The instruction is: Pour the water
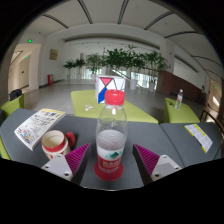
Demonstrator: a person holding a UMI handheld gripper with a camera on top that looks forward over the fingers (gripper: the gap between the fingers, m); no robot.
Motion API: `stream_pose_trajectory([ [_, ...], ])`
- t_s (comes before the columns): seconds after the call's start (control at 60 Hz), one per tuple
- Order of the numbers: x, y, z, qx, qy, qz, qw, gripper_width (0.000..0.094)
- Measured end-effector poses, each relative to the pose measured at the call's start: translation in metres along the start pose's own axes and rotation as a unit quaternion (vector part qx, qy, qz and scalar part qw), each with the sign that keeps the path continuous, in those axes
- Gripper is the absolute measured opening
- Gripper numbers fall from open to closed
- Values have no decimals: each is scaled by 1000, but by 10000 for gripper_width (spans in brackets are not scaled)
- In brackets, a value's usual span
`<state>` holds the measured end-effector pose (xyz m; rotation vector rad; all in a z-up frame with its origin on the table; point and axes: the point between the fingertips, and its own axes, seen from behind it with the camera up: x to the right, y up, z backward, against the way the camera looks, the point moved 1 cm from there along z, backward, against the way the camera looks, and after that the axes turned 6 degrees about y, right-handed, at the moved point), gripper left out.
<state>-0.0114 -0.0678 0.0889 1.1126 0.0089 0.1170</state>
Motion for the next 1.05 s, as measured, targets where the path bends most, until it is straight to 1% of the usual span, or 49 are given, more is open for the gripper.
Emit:
stream_pose_trajectory([
  [0.033,-3,-3,12,-4,-3,-2,1000,865],
  [0.15,-15,-1,66,-7,-10,-1,1000,853],
  [0.333,-40,-8,187,-17,-15,-24,999,852],
  [0.483,-56,-12,281,-6,-33,1,999,849],
  [0.633,-77,-13,358,8,-29,5,1000,853],
  [0.75,-91,-14,401,15,-26,2,1000,854],
  [0.867,-98,-12,429,22,-17,-3,1000,857],
  [0.983,-102,-12,442,31,-19,1,999,854],
  [1.05,-101,-14,444,30,-23,3,999,853],
])
